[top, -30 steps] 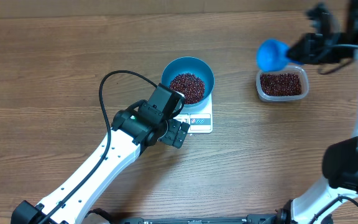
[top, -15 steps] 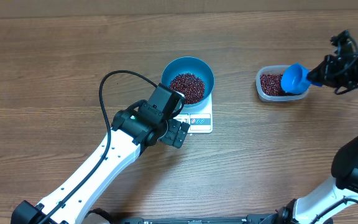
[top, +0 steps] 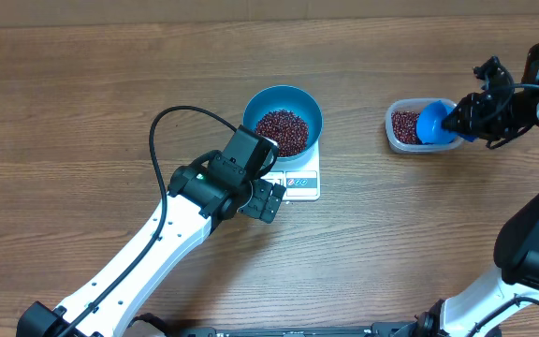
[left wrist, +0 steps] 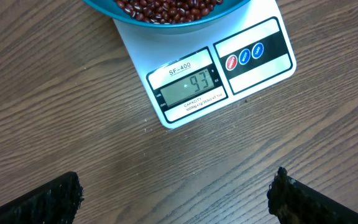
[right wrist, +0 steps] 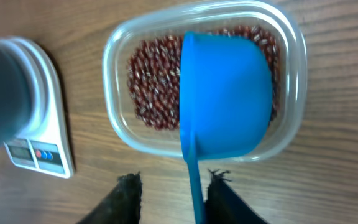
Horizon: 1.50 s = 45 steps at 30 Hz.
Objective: Scoop item into bowl and weigh 150g on scale
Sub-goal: 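Scoop more beans from the tub with the right gripper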
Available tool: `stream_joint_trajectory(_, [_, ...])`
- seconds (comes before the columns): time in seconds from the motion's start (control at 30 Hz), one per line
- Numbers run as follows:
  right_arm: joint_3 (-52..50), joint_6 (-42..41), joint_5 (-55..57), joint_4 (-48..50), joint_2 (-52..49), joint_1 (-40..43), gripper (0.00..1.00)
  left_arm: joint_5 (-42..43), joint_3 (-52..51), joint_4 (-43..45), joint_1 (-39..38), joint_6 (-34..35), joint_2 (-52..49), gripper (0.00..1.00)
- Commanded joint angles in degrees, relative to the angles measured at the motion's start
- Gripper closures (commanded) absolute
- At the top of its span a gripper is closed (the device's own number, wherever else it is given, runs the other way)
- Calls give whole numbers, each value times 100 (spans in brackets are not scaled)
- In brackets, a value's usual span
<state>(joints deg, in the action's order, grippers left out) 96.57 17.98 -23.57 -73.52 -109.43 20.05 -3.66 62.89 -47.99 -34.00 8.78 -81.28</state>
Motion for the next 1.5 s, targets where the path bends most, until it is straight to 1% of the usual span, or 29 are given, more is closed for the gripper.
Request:
stream_joint_trajectory(0.0, [-83,44,264,17,199,-11,59,50,-7,4,33,-109,76,0])
stream_joint_trajectory(0.07, [-133,42,289,31,199,-11,55,50,-7,4,33,-107,76,0])
stream_joint_trajectory(0.17, [-267,17,299,50,199,-11,55,50,-7,4,33,-107,76,1])
stream_joint_trajectory(0.33, [-433,-24,297,140,199,-11,70,50,-7,4,33,-107,76,0])
stream_joint_trajectory(0.6, [-494,-96,297,321,199,-11,74,50,-7,4,33,-107,76,0])
stream_joint_trajectory(0.77, [-822,-260,282,577,199,-13,70,50,-7,4,33,-107,76,1])
stream_joint_trajectory(1.03, [-1141,-474,190,719,199,-11,70,50,-7,4,33,-107,76,0])
stream_joint_trajectory(1.2, [-1386,-472,162,769,199,68,62,50,-7,4,33,-107,76,1])
stream_joint_trajectory(1.27, [-1460,-466,-59,807,199,155,60,50,-7,4,33,-107,76,0])
stream_joint_trajectory(1.3, [-1545,-415,-372,872,199,249,58,50,-7,4,33,-107,76,0])
stream_joint_trajectory(1.47, [-1878,-249,-1123,1213,199,382,59,50,-7,4,33,-107,76,0])
